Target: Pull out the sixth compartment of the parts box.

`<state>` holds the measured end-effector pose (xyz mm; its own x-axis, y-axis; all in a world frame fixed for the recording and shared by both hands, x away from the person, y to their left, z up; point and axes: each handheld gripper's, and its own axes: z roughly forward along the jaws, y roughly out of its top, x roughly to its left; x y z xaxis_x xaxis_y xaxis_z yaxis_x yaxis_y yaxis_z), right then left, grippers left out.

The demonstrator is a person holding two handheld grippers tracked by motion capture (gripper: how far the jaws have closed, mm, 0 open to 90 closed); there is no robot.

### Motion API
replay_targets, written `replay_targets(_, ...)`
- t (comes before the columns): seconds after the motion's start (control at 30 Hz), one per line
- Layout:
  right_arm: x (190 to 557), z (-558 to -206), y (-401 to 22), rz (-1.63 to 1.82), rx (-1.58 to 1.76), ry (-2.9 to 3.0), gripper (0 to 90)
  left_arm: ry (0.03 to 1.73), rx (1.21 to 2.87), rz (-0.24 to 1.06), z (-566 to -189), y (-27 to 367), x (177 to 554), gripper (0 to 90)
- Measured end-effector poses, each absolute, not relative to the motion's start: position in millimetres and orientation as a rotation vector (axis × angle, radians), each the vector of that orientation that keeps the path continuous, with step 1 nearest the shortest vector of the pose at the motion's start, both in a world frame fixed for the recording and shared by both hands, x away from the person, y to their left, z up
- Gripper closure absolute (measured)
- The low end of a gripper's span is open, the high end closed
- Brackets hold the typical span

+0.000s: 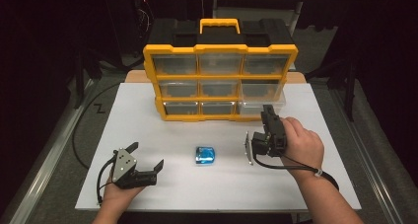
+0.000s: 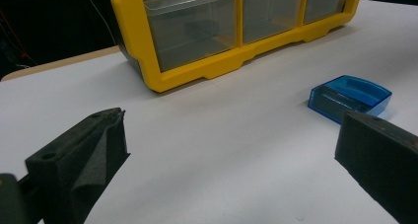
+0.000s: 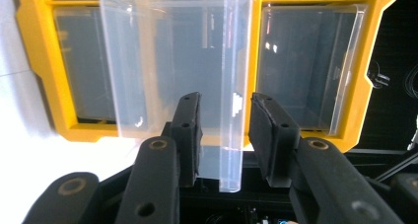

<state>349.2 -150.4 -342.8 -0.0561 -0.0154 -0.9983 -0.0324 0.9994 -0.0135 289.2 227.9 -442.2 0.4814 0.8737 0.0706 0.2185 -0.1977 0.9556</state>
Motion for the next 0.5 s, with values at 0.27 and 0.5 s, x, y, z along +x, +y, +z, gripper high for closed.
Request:
replay_targets(0.27,342.1,-353.8,-149.4,0.031,-0.047,1.660,62.2,0.941,1.695,0.794,-442.1,228.1,289.0,0.3)
replay_targets(0.5,337.2,-369.9,-150.1,0.027,-0.079,1.693,57.3,0.941,1.694,0.794,-442.0,228.3,288.8,0.3)
